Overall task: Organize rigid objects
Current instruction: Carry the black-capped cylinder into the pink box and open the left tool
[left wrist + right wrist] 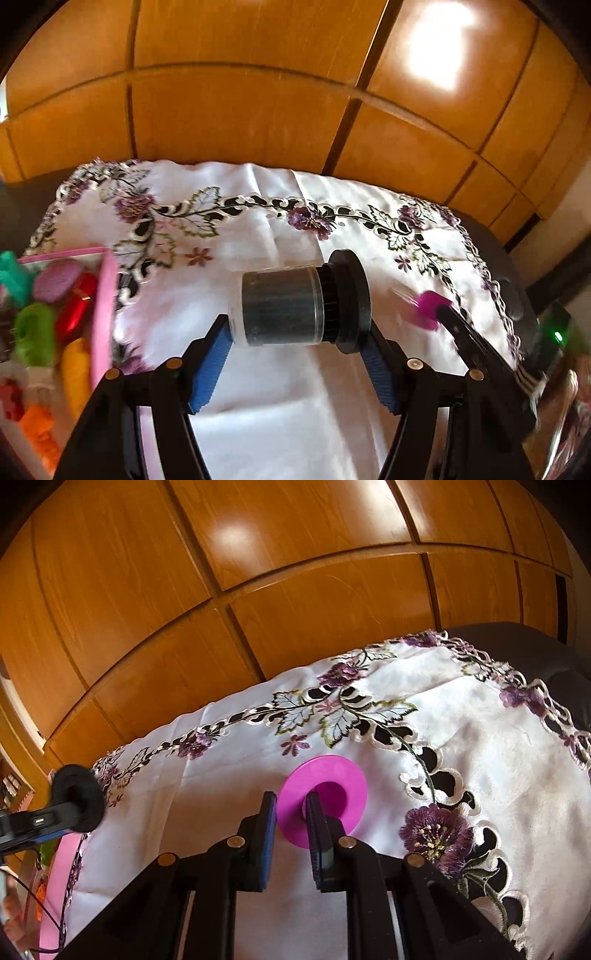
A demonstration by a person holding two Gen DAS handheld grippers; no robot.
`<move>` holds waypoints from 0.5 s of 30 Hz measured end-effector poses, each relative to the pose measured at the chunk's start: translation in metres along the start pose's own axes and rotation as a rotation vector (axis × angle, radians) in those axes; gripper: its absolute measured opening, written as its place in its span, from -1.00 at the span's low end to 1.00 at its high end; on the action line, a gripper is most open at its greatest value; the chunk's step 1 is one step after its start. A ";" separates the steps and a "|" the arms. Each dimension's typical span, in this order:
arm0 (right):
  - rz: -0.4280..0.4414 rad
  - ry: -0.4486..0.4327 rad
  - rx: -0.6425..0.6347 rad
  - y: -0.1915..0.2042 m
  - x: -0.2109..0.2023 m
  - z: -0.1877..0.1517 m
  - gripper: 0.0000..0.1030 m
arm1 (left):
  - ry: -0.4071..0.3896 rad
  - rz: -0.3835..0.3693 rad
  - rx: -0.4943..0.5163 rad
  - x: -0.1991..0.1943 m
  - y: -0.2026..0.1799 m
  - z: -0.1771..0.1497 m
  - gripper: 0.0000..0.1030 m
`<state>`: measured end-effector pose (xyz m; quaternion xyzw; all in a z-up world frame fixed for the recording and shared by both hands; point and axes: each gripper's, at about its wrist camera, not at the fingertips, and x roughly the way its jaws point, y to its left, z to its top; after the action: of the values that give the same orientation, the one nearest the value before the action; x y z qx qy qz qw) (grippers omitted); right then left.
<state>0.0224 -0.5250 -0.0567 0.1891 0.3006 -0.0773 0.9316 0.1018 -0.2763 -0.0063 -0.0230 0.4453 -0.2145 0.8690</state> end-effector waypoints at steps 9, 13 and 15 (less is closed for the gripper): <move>0.017 0.024 -0.093 0.021 -0.001 -0.005 -0.76 | -0.048 0.023 0.008 -0.076 0.042 -0.032 0.33; 0.015 0.031 -0.103 0.022 -0.001 -0.005 -0.76 | -0.065 0.044 -0.009 -0.103 0.068 -0.043 0.33; 0.014 0.034 -0.103 0.022 -0.001 -0.005 -0.76 | -0.073 0.057 -0.018 -0.116 0.083 -0.049 0.34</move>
<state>0.0246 -0.5025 -0.0528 0.1445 0.3187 -0.0520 0.9354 0.0335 -0.1476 0.0336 -0.0257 0.4157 -0.1846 0.8902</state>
